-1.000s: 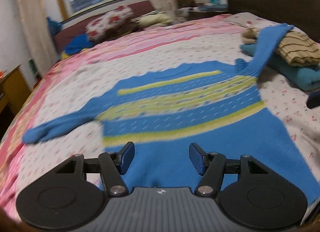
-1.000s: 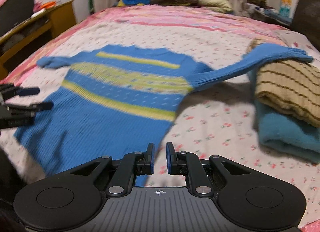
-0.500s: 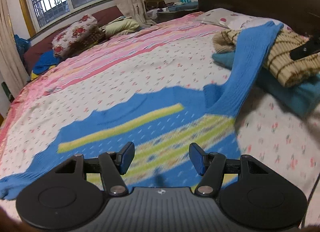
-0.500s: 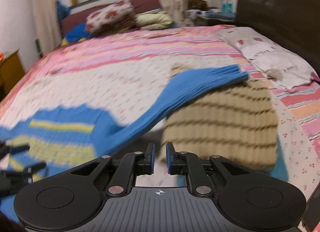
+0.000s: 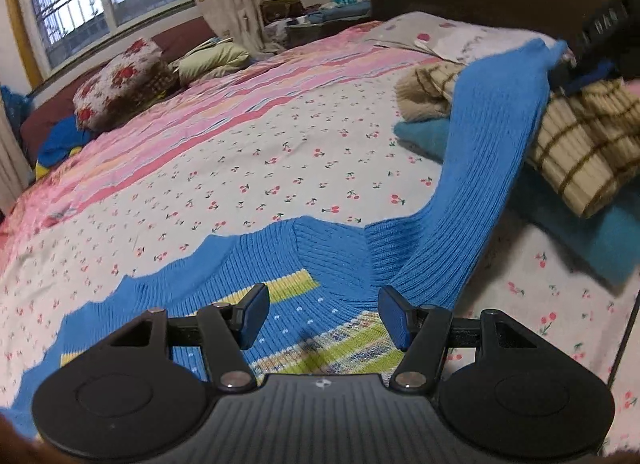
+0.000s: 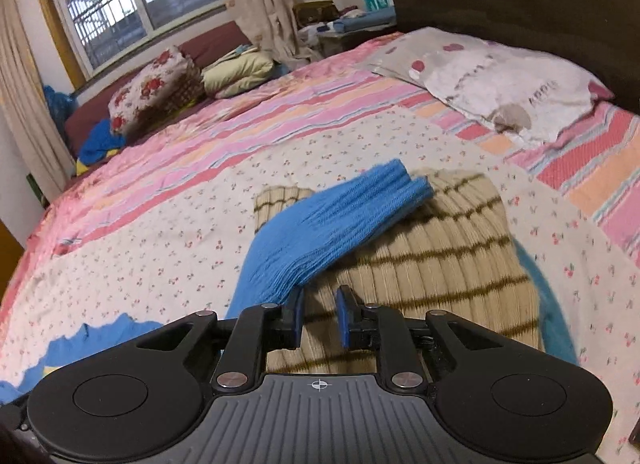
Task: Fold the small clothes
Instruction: 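Close the right gripper on the blue sleeve cuff and lift it, then carry the sleeve across the sweater body and lay it down, opening the right gripper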
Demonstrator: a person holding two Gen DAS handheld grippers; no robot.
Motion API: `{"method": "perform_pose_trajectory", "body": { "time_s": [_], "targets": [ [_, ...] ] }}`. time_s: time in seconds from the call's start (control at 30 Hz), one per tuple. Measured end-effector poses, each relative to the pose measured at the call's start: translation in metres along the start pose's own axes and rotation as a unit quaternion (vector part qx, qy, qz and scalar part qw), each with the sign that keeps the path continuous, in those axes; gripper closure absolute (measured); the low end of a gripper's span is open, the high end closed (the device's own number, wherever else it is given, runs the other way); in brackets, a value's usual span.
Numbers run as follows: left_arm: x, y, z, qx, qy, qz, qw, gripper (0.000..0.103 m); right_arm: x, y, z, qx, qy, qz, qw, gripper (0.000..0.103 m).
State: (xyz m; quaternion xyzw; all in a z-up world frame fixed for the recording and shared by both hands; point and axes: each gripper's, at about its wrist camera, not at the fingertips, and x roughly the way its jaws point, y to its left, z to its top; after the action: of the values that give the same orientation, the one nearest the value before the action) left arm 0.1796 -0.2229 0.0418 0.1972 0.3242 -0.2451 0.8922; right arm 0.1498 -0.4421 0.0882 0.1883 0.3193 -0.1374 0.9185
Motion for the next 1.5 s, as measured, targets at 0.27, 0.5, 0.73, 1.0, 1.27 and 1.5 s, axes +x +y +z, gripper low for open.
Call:
{"method": "perform_pose_trajectory", "body": {
  "time_s": [0.27, 0.5, 0.73, 1.0, 1.27, 1.5],
  "targets": [
    [0.004, 0.007, -0.005, -0.005, 0.005, -0.001, 1.0, 0.037, 0.0, 0.001, 0.013, 0.002, -0.009, 0.003, 1.0, 0.082],
    [-0.001, 0.007, -0.005, 0.003, -0.003, -0.004, 1.0, 0.037, -0.007, -0.014, 0.018, 0.052, -0.016, 0.021, 0.998, 0.076],
    [-0.001, 0.004, -0.003, 0.003, -0.004, -0.004, 1.0, 0.037, -0.001, -0.014, 0.019, 0.07, -0.009, 0.038, 0.997, 0.072],
    [-0.005, 0.006, -0.004, 0.007, -0.004, 0.001, 1.0, 0.037, 0.01, 0.0, 0.018, 0.052, -0.023, 0.013, 0.998, 0.09],
    [-0.009, 0.015, -0.01, -0.003, -0.005, 0.003, 1.0, 0.037, -0.01, 0.043, 0.019, -0.025, -0.056, 0.033, 0.998, 0.096],
    [-0.015, 0.032, -0.018, -0.02, -0.007, 0.009, 0.9997, 0.037, -0.014, 0.093, 0.015, -0.075, -0.052, 0.075, 0.993, 0.096]
  ]
}}
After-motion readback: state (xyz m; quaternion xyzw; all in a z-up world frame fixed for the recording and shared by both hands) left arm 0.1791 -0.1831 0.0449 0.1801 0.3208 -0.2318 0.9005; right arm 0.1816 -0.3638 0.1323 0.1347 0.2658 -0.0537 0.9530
